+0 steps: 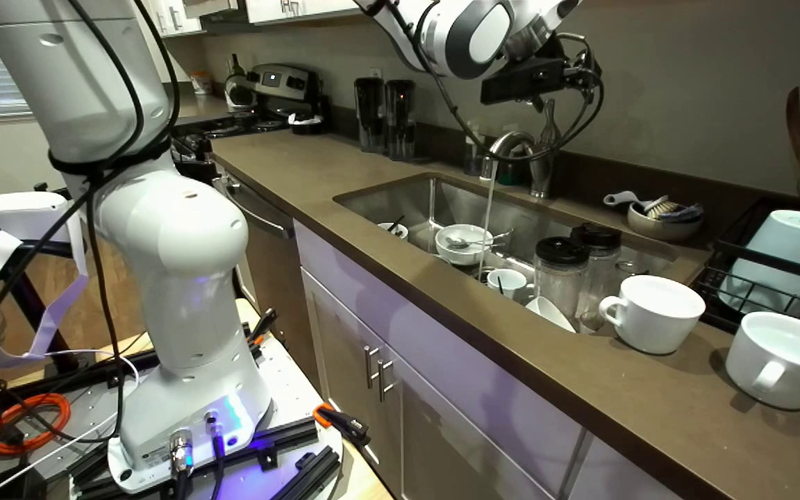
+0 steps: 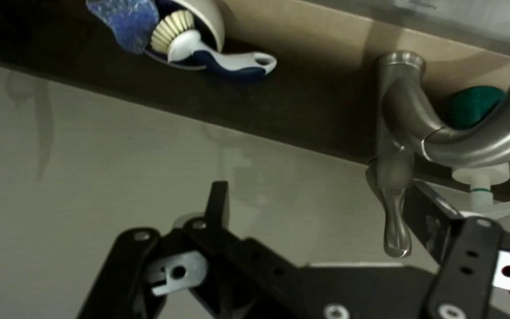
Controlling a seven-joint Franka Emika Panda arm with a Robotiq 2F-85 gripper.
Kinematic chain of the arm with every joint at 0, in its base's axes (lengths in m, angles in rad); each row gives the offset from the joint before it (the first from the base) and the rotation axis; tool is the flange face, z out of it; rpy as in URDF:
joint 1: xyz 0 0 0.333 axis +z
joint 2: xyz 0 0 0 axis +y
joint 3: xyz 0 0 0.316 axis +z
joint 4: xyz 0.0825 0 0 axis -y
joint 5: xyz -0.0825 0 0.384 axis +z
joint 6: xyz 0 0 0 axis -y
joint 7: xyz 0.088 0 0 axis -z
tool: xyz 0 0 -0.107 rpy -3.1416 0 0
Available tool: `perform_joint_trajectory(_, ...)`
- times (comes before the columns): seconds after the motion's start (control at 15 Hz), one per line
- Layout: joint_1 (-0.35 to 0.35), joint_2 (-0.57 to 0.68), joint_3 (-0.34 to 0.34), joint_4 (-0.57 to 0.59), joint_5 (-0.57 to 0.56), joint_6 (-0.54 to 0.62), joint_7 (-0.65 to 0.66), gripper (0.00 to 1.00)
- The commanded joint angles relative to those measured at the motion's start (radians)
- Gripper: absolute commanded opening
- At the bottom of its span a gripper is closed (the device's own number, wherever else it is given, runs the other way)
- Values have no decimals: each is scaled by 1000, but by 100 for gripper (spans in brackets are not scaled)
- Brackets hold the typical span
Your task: Push the faucet handle downwards
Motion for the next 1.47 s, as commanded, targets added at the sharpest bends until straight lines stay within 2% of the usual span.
perform_joint_trajectory(0.0,42,105,-34,148,103,-11,-147,100)
perform_joint_trajectory(0.27,38,189,11,255,320,1,-345,100)
perform_joint_trajectory(0.33,39,134,-8,188,218,1,-234,100)
perform_joint_trajectory(0.47,39,168,8,226,277,1,-290,100)
perform_joint_trajectory(0.8,38,193,12,242,286,17,-299,100)
perform_joint_trajectory(1.4,45,268,6,323,185,84,-314,100)
